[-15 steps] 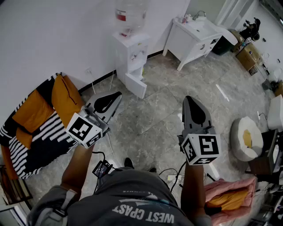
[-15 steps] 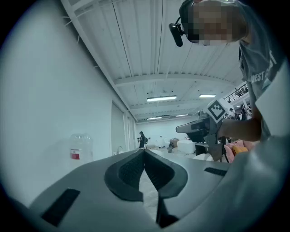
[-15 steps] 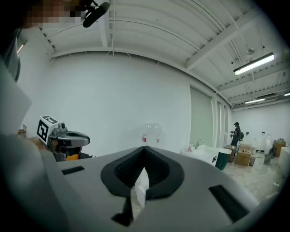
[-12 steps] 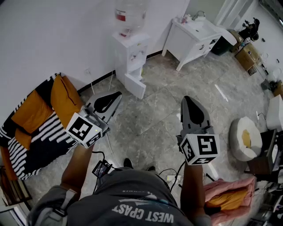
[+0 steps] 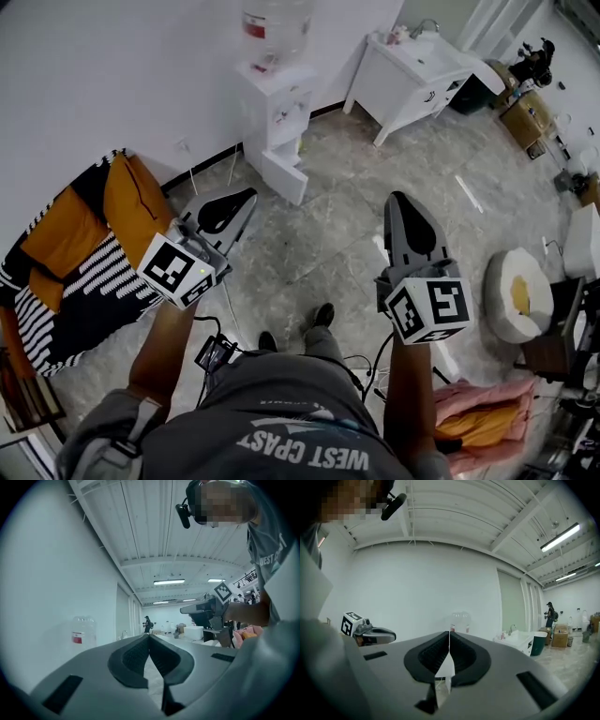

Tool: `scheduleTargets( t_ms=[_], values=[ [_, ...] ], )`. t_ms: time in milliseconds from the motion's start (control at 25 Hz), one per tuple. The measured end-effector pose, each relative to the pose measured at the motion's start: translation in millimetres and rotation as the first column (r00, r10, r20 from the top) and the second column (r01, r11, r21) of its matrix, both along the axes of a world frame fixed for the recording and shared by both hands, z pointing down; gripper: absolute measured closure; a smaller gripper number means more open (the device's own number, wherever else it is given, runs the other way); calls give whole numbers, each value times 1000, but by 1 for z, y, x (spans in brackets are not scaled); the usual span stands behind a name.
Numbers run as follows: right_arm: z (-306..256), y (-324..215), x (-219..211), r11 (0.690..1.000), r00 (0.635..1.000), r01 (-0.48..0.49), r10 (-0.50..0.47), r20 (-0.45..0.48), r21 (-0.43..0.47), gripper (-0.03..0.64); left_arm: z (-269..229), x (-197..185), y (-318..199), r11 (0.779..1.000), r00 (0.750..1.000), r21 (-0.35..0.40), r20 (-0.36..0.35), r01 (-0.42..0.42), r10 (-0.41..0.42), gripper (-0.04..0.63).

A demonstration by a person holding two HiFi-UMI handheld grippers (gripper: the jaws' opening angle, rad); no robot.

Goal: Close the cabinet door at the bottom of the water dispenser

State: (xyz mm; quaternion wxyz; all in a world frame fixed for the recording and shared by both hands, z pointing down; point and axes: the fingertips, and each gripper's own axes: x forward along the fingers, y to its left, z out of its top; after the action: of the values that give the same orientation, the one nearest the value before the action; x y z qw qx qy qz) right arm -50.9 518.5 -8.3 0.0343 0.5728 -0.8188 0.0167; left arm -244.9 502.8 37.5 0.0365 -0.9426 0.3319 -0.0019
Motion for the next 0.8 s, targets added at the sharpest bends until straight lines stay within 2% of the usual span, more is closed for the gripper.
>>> scheduleTargets(
  t_ms=[280,800],
  values=[
    [12,-41,27,1000,999,28,-28,23,-3,589,4,22,-22,999,998,3,33,51,-51,580],
    [31,-159,87,984,983,175,-173,65,-30,589,14,82,-103,979,976,-18,88,201,-198,580]
  ],
)
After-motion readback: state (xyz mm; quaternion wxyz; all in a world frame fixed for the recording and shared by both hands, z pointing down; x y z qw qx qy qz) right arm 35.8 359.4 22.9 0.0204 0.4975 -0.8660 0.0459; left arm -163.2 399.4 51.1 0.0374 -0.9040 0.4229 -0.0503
